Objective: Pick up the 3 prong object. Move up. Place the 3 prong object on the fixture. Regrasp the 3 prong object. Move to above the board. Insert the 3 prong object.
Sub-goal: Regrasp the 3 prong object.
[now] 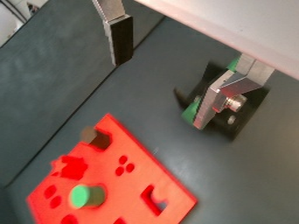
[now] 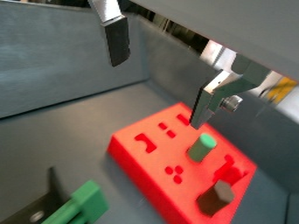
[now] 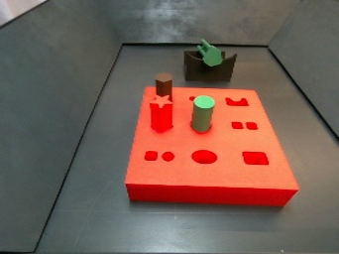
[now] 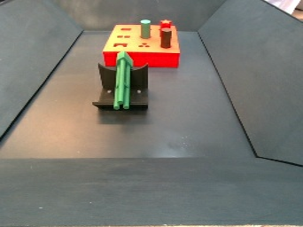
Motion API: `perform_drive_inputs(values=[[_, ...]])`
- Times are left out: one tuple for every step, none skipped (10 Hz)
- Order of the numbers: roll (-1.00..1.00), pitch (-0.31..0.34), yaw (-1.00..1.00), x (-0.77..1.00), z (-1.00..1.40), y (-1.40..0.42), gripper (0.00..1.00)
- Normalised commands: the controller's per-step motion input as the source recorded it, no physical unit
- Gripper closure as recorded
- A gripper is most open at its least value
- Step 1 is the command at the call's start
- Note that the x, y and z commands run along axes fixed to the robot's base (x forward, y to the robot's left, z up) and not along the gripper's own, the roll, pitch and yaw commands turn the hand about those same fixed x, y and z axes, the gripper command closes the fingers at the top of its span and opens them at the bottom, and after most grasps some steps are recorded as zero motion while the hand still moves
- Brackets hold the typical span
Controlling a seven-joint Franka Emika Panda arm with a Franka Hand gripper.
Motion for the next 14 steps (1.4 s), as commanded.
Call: perform_drive_inputs(values=[[1.00,0.025,0.02,-0.03,0.02,-0.03,0.00],[1.00,0.020,0.02,-0.03,0.02,-0.04,0.00],[1.00,0.016,0.02,-0.02,0.01,-0.02,0.00],[1.00,0.012,0.02,-0.02,0.01,-0.02,0.00],[1.00,0.009,0.02,-0.01,0.01,-0.01,0.00],[1.00,0.007,0.02,-0.01,0.01,-0.02,0.00],[1.00,0.007,0.02,0.00,0.01,-0.01,0.00],[1.00,0.012,0.03,0.00,0.01,-0.02,0.00],[1.00,0.020,0.03,0.00,0.01,-0.02,0.00],[1.00,0.025,0.03,0.02,0.00,-0.02,0.00],[1.00,0.034,0.03,0.03,0.00,-0.02,0.00],[1.00,0.049,0.04,0.04,0.00,-0.02,0.00],[1.00,0.064,0.04,0.06,0.00,-0.03,0.00],[1.00,0.082,0.05,0.07,0.00,-0.03,0.00]])
